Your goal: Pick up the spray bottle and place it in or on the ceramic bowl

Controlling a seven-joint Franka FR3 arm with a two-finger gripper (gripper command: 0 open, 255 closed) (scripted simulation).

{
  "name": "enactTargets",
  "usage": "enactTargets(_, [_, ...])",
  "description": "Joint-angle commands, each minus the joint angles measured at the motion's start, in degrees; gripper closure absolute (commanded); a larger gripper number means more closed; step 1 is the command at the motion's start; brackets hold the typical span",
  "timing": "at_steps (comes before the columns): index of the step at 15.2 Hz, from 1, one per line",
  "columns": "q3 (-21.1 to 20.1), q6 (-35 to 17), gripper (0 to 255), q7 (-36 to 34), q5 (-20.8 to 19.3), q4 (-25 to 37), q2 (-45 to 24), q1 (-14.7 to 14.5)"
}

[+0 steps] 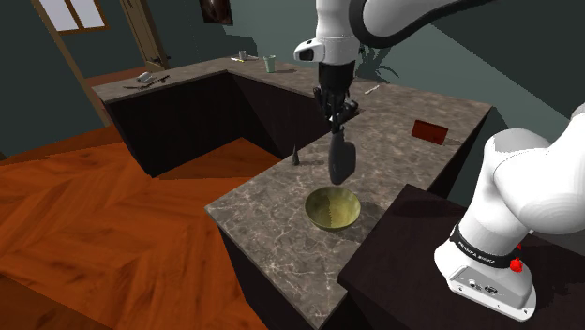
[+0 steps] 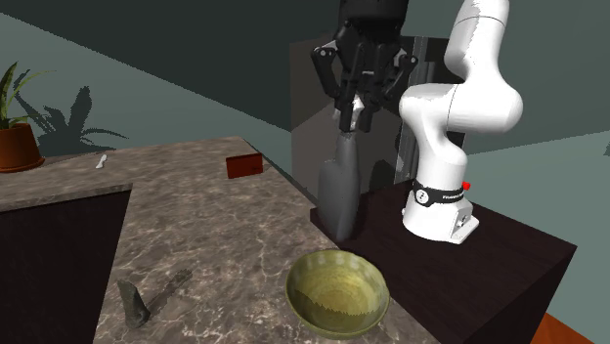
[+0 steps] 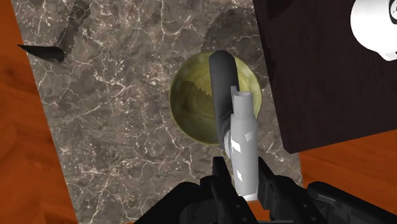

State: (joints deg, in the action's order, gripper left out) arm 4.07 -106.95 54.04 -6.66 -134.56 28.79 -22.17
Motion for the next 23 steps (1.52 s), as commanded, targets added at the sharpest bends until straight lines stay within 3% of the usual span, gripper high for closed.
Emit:
enactTargets(1, [-0.04,-1.55,255,-0.23,-0.03,-1.45,-0.07,-0.03])
enactTargets(16, [0.42,-13.75,255,-1.15,-0.72,-10.7,-3.05,0.2])
enactTargets(23, [0.42,-13.75,255,-1.15,-0.72,-10.7,-3.05,0.2])
